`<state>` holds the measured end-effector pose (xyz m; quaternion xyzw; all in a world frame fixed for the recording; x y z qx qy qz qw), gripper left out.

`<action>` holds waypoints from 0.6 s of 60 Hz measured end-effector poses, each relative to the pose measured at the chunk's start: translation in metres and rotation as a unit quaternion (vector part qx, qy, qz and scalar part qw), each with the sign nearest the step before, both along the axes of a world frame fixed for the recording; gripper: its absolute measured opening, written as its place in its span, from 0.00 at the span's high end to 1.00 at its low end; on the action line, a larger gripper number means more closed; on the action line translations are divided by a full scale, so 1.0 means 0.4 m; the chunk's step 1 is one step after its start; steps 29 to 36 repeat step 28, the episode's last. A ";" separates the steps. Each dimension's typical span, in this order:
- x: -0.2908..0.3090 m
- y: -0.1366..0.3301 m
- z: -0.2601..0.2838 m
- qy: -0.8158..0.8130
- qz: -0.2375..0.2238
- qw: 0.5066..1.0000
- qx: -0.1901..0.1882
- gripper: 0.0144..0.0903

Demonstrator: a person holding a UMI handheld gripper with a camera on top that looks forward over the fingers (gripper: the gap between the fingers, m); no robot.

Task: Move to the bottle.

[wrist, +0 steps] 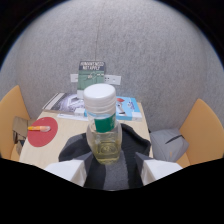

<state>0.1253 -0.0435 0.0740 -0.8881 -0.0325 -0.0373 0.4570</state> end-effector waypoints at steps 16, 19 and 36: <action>0.000 0.009 -0.010 0.008 0.001 1.000 -0.009 0.04; 0.001 0.008 -0.010 0.008 0.001 1.000 -0.009 0.04; 0.008 0.004 -0.011 0.010 -0.006 1.000 -0.010 0.04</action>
